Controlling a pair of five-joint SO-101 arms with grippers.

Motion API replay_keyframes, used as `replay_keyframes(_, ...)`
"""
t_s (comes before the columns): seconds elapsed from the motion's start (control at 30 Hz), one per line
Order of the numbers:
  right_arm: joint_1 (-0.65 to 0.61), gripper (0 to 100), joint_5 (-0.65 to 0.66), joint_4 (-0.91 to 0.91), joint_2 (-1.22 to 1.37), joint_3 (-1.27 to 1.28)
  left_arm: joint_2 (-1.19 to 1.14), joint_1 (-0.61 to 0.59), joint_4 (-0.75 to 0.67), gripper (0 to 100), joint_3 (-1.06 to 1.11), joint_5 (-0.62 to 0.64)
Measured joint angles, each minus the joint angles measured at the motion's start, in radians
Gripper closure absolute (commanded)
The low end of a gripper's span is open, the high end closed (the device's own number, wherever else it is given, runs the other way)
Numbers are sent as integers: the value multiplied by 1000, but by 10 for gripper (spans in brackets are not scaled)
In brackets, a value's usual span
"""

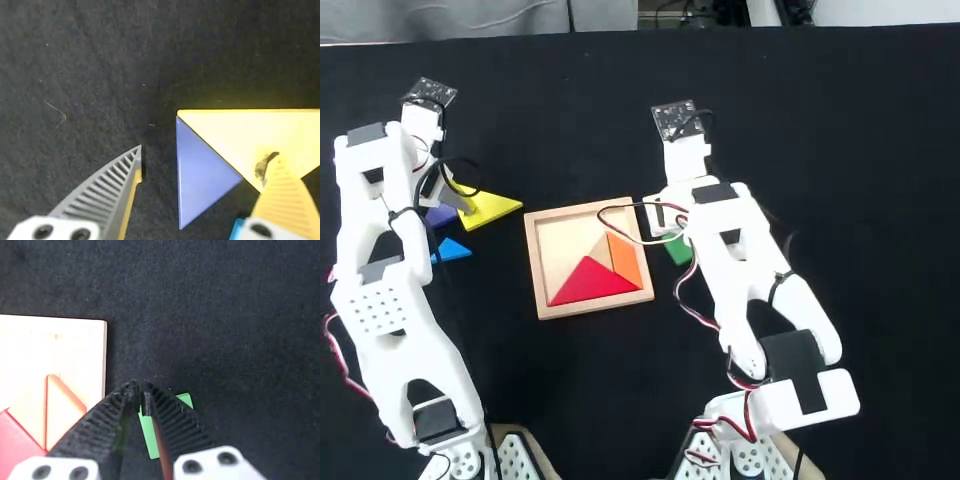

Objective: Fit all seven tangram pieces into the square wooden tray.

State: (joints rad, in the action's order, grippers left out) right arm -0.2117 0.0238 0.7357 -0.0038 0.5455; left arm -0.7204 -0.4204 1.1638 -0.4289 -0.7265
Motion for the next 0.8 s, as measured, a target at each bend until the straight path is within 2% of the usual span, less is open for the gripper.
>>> replay_keyframes(0.1, 0, 987, 0, 0, 0, 0, -9, 6, 103, 629, -23, -141)
replay_keyframes(0.17, 0, 987, 0, 0, 0, 0, -12, 8, 123, 628, -41, -183)
replay_keyframes(0.43, 0, 987, 0, 0, 0, 0, -21, -21, 132, 629, -114, -201)
replay_keyframes(0.6, 0, 987, 0, 0, 0, 8, -87, -29, 74, 629, -143, -201)
replay_keyframes(0.8, 0, 987, 0, 0, 0, 9, -127, -12, 69, 629, -186, -176)
